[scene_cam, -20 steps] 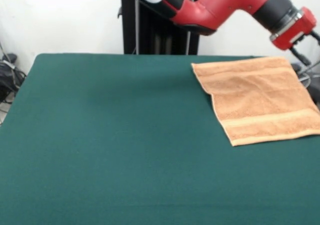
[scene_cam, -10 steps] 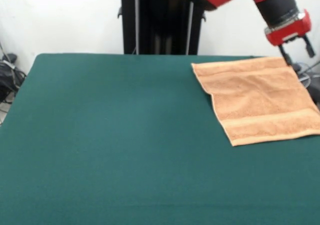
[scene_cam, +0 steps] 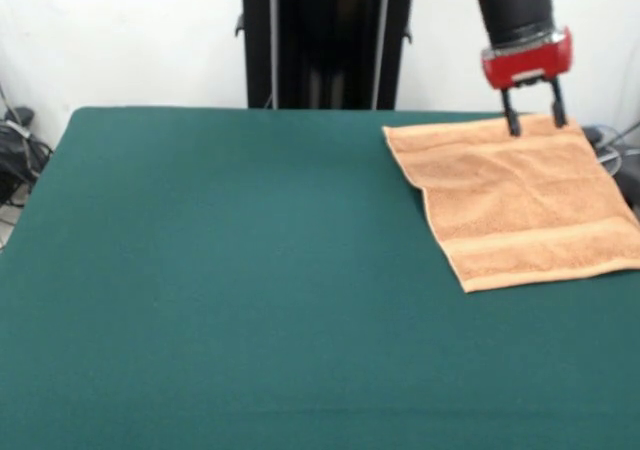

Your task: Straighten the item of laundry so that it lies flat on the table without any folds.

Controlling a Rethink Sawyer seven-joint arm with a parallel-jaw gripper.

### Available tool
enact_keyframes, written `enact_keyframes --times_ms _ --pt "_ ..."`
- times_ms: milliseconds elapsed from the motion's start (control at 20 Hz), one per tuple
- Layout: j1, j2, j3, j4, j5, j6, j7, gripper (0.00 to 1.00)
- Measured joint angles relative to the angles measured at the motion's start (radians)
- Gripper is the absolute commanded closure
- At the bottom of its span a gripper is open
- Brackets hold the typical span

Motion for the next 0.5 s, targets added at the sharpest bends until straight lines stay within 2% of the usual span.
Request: enact_keyframes --times_ms 300,450,500 --pt "0.048 -0.042 -0.080 0.000 0.059 0.030 0.000 0.00" --pt "0.122 -0.061 -0.142 0.000 0.108 0.024 0.000 0.00" --pt "0.182 -0.078 -0.182 0.000 0.137 0.011 0.000 1.00"
